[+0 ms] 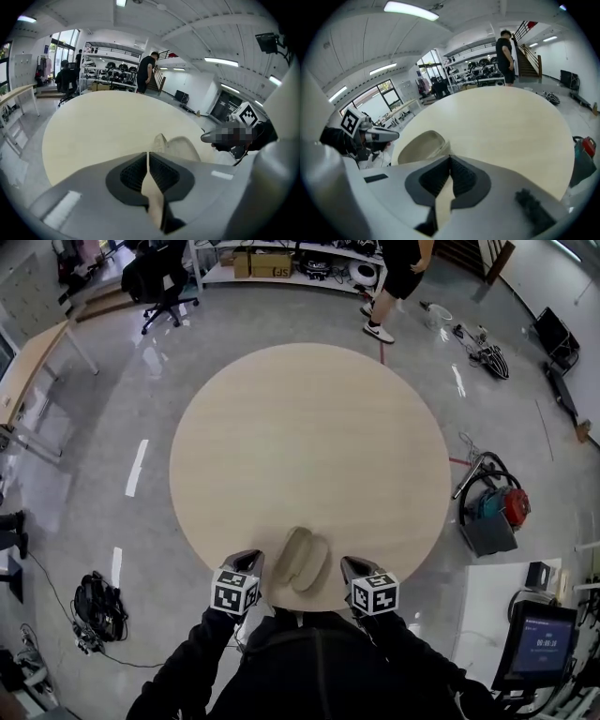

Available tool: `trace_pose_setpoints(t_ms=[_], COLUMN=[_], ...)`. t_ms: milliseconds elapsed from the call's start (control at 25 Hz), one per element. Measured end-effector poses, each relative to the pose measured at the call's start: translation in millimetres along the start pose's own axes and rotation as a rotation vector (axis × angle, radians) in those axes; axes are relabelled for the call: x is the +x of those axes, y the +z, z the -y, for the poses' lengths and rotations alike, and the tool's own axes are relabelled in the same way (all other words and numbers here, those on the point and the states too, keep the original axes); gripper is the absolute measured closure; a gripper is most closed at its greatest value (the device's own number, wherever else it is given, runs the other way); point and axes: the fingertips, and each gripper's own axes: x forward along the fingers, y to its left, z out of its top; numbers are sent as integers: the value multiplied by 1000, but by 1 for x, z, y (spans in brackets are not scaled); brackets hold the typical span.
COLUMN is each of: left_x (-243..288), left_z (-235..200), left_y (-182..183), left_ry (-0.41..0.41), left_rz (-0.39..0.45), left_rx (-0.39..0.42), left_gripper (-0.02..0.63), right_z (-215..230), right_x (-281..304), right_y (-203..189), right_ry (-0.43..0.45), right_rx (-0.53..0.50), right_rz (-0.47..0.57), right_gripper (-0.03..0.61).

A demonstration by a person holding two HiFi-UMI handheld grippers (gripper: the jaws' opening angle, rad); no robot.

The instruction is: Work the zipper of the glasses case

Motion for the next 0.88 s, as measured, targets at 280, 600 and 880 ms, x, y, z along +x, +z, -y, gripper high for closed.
trace_pose_setpoints(t_ms=[280, 600, 880], left_x=[41, 66, 69], left_z=[-21, -16, -1], left_y=[-10, -37, -51], left_ry=[-8, -63, -159], left_rz=[-94, -208, -250], left_rx=[20, -19, -127], left_gripper=[594, 597, 594], right_z=[-5, -33, -43], right_x=[24, 36, 43], right_y=[-42, -60, -61], right_ry=[56, 142, 159], right_rx=[-86, -174, -212], right_rz=[-149, -199, -211], right_gripper=[574, 574, 574])
